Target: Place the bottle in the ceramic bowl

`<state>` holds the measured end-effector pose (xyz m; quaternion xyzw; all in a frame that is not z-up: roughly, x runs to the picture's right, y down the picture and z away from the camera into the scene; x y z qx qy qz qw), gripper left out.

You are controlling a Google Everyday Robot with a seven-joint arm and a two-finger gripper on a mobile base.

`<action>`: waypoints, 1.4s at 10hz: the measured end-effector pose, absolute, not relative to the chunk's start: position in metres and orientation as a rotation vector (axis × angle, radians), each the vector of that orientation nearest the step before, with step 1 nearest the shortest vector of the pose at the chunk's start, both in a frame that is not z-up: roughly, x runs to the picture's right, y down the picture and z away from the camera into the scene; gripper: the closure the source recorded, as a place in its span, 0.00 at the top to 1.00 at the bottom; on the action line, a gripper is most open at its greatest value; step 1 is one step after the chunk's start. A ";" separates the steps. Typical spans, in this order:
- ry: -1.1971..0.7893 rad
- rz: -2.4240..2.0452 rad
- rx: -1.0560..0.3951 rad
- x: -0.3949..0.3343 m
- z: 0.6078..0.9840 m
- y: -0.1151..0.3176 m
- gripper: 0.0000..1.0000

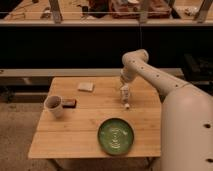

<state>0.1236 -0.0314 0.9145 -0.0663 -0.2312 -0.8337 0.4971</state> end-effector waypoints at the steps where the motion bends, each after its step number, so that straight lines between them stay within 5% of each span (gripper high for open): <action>1: -0.562 -1.997 -0.183 0.121 0.920 -0.029 0.67; 9: -0.531 -1.841 -0.282 0.146 0.966 0.017 0.65; 14: -0.543 -1.859 -0.239 0.136 0.921 0.010 0.18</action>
